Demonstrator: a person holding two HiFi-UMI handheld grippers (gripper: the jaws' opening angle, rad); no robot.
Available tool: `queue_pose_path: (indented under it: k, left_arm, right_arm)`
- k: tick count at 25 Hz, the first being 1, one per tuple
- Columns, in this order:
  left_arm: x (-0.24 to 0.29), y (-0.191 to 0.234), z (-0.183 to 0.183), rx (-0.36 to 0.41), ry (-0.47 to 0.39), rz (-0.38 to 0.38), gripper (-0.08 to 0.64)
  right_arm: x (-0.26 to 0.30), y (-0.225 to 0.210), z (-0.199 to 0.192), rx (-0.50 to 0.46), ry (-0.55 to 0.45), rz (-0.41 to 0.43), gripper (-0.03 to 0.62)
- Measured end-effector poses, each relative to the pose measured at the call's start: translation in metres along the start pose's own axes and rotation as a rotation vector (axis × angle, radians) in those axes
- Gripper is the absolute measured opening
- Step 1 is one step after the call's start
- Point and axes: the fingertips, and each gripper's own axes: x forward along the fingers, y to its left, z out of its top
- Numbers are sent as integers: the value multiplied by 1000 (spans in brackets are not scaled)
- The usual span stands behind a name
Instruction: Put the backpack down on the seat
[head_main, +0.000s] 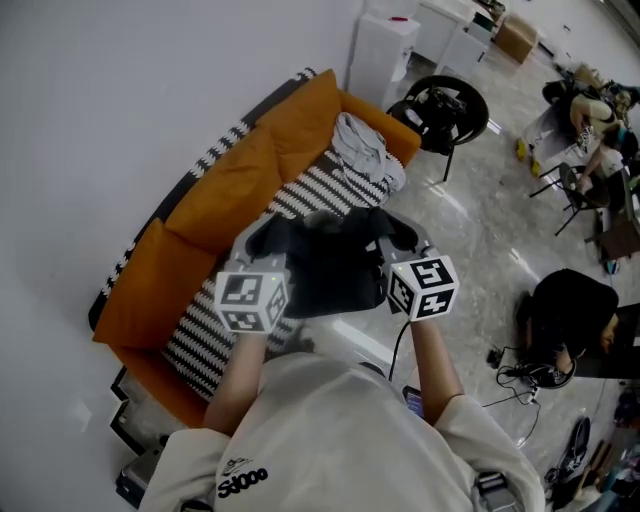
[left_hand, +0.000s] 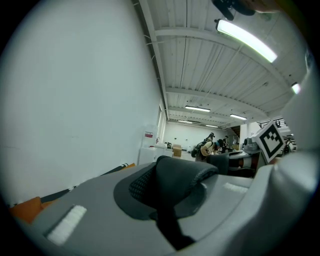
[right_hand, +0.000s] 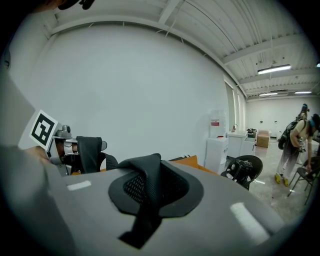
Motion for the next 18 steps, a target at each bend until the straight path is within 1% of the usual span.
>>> queue_pose_path:
  k: [4, 10, 14, 18]
  left_arm:
    - [14, 12, 3, -3, -5, -11, 9]
    - [32, 25, 11, -6, -8, -8, 9]
    - [44, 32, 10, -13, -1, 7, 9]
    - [54, 39, 5, -19, 10, 31, 9]
  right_arm:
    - [15, -5, 6, -7, -5, -11, 26]
    - [37, -13, 15, -8, -1, -11, 26]
    - [51, -20, 14, 7, 4, -5, 26]
    - [67, -26, 11, 17, 9, 21, 27]
